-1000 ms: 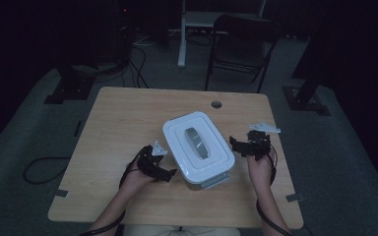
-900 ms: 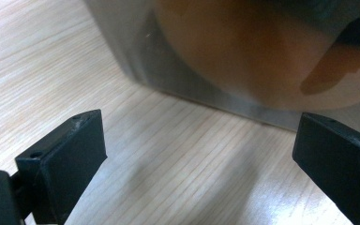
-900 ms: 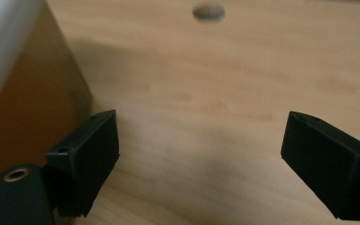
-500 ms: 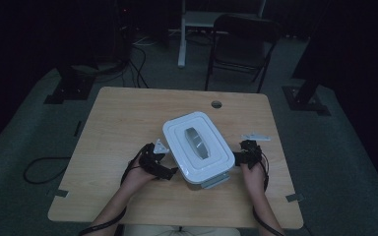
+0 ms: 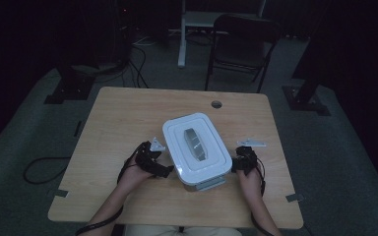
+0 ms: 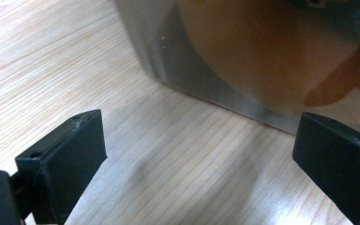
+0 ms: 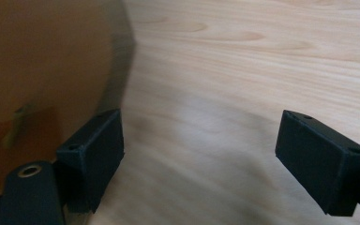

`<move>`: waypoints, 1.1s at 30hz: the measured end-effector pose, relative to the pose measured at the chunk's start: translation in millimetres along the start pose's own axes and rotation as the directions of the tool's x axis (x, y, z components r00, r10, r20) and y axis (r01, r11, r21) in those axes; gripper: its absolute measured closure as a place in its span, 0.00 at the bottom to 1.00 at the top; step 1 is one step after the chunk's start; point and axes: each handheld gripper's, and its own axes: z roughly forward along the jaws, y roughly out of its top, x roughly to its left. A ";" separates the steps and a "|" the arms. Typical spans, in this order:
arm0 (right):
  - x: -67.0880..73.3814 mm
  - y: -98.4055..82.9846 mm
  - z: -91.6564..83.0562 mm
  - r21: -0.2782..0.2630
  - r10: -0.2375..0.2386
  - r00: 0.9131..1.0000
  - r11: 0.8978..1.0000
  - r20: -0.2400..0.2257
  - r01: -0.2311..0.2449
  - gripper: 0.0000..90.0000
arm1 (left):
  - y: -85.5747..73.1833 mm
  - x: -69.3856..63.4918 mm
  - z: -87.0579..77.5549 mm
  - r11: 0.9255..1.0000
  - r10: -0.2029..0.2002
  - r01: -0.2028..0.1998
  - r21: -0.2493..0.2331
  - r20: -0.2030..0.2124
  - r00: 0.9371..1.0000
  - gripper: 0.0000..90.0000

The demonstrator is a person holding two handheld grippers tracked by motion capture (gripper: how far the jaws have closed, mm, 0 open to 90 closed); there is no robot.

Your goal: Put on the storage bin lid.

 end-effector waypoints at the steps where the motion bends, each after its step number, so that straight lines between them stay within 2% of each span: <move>1: 2.2 -1.1 0.0 0.004 -0.002 1.000 1.000 -0.012 0.002 0.17 | -0.5 0.8 -1.3 1.000 -0.002 0.002 -0.002 -0.004 1.000 0.04; 7: 19.7 -7.8 -1.9 0.018 -0.019 0.998 1.000 -0.060 0.020 0.17 | -5.3 5.5 -7.2 1.000 -0.002 0.002 0.002 -0.014 1.000 0.04; 9: 27.0 -9.8 -2.4 0.024 -0.051 0.998 0.998 -0.045 0.052 0.17 | -10.0 9.0 -9.6 1.000 -0.014 0.014 0.001 -0.020 1.000 0.04; 12: 35.0 -11.7 -4.0 0.030 -0.068 0.997 0.997 -0.036 0.069 0.17 | -15.3 10.7 -11.5 1.000 -0.025 0.025 -0.009 -0.027 0.999 0.04; 17: 43.1 -14.2 -4.7 0.030 -0.086 0.995 0.996 -0.051 0.087 0.17 | -23.3 12.3 -13.8 1.000 -0.027 0.027 -0.010 -0.022 0.999 0.04; 19: 42.6 -13.8 -3.5 0.031 -0.107 0.993 0.994 -0.044 0.109 0.14 | -25.5 13.7 -15.6 1.000 -0.025 0.025 -0.009 -0.029 0.999 0.04; 25: 35.4 -16.0 -2.0 0.029 -0.087 0.996 0.996 -0.021 0.088 0.14 | -31.7 17.7 -22.1 0.998 -0.046 0.045 -0.050 -0.033 0.998 0.04; 33: 25.5 -20.0 -7.3 0.015 -0.065 0.998 0.998 0.000 0.065 0.14 | -37.3 16.8 -26.4 0.995 -0.035 0.032 -0.097 -0.031 0.999 0.04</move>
